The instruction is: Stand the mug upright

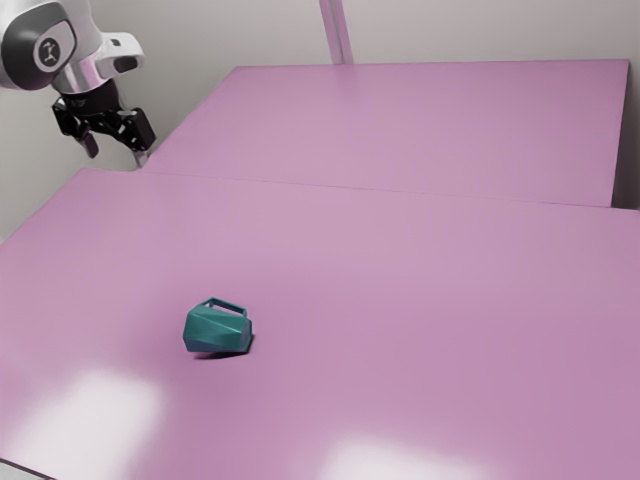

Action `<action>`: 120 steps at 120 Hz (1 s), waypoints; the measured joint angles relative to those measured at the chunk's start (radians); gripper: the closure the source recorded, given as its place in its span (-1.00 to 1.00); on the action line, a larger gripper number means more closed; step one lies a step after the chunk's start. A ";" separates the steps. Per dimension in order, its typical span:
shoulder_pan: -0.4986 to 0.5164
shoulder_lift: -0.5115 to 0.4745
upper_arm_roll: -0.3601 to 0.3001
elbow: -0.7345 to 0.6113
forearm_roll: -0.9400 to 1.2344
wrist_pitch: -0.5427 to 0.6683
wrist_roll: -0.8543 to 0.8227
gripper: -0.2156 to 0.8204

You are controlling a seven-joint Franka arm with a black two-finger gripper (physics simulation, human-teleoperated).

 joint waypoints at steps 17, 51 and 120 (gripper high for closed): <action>0.000 0.002 0.001 -0.004 -0.006 0.017 0.013 -0.58; 0.002 0.003 0.012 -0.048 -0.009 0.053 0.030 -0.58; 0.068 0.193 0.192 -0.326 -0.573 0.069 0.036 -0.58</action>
